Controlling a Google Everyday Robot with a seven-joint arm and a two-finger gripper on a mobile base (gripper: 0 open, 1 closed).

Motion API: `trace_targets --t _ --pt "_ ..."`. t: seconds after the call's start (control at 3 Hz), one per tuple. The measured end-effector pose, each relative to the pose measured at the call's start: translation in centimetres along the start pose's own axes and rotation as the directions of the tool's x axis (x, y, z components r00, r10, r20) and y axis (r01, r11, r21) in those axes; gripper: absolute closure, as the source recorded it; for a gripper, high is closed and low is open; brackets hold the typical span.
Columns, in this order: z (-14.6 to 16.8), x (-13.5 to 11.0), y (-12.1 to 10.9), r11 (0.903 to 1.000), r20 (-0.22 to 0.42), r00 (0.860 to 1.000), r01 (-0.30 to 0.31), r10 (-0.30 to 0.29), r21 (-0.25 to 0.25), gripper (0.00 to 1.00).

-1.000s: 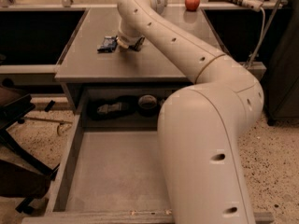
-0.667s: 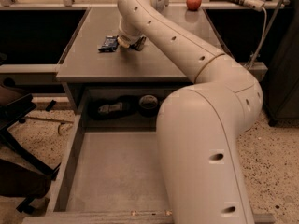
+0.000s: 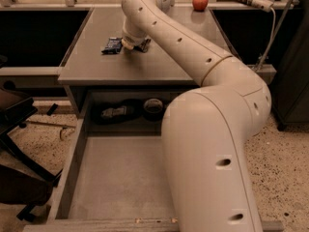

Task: Pick rxbar chocolate from top drawer and place on counter

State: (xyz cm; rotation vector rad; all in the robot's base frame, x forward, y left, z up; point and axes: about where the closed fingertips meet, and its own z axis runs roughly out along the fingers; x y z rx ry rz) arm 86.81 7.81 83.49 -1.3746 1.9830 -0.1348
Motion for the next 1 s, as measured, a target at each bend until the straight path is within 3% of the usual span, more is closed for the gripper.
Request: trace_targets --t 0.67,1.0 --pt "0.00 0.00 0.00 1.0000 0.000 1.000 0.000 0.000 0.000 0.12" --pt "0.01 0.00 0.00 1.0000 0.000 1.000 0.000 0.000 0.000 0.00"
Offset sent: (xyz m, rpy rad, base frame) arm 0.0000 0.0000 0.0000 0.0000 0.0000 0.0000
